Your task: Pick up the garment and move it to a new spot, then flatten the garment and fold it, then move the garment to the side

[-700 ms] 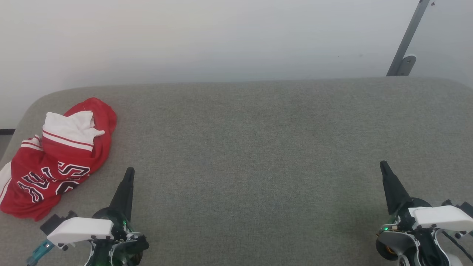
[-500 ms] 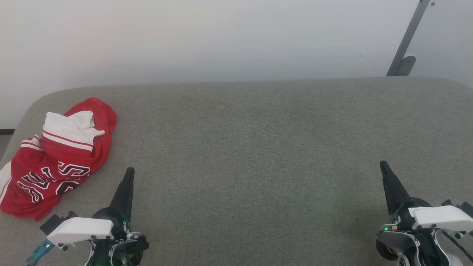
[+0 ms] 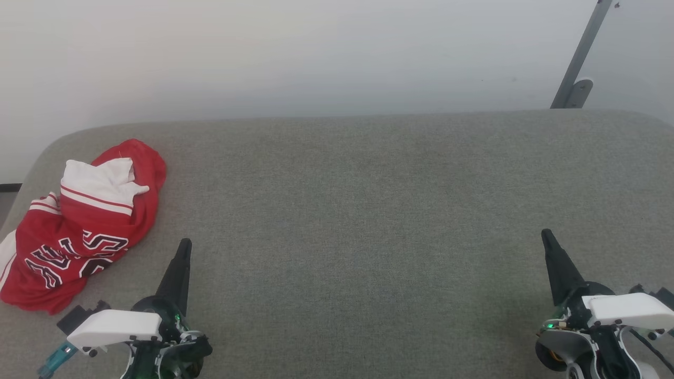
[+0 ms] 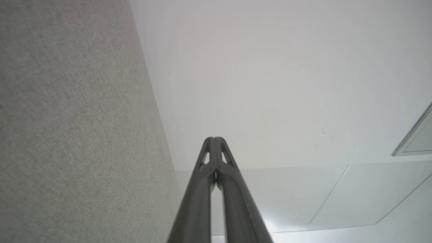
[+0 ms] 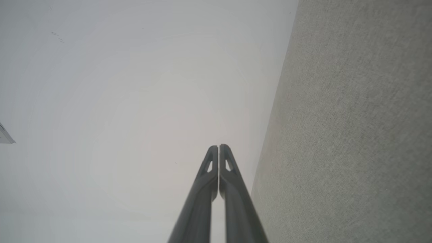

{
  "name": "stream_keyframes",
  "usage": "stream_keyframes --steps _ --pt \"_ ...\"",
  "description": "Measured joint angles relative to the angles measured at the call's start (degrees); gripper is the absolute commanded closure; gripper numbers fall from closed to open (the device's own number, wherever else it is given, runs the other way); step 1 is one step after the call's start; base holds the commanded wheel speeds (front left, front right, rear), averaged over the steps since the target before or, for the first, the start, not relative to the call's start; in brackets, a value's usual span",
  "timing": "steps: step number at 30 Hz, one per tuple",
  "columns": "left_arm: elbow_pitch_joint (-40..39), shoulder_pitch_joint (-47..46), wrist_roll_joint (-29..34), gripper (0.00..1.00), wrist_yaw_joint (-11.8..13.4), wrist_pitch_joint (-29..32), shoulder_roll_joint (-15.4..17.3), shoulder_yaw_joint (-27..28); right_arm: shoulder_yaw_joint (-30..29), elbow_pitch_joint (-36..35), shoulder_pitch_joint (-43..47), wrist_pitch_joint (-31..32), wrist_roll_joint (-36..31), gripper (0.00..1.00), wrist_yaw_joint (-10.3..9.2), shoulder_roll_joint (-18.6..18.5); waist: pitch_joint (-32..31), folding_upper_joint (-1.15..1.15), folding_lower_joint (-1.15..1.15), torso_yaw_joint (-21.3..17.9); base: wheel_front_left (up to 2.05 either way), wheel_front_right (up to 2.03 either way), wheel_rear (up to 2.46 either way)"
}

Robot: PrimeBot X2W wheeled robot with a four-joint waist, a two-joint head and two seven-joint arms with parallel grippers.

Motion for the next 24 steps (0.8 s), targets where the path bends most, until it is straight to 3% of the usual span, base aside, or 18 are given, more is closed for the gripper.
stream_keyframes --steps 4,5,11,24 --pt "0.0 0.0 0.0 1.00 0.0 0.0 0.0 0.0 0.0 0.0 0.0 0.0 0.0 1.00 0.00 0.0 0.0 0.00 0.00 0.0 0.00 0.00 0.00" --pt "0.3 0.1 0.0 0.00 0.0 0.0 0.0 0.0 0.0 0.2 0.1 0.0 0.0 0.00 -0.02 0.0 0.0 0.00 0.00 0.0 0.00 0.00 0.00" --pt "2.6 2.7 0.0 0.00 0.4 -0.1 -0.4 -0.3 0.7 2.8 2.7 -0.2 0.0 0.00 -0.12 0.6 0.0 0.00 0.00 0.0 0.00 0.00 0.00" --pt "-1.6 3.4 -0.3 0.00 2.2 -3.1 -0.1 -1.4 4.0 2.5 1.1 -3.7 -2.0 0.00 -0.12 0.4 0.0 0.00 0.00 -0.3 0.00 0.00 0.00"
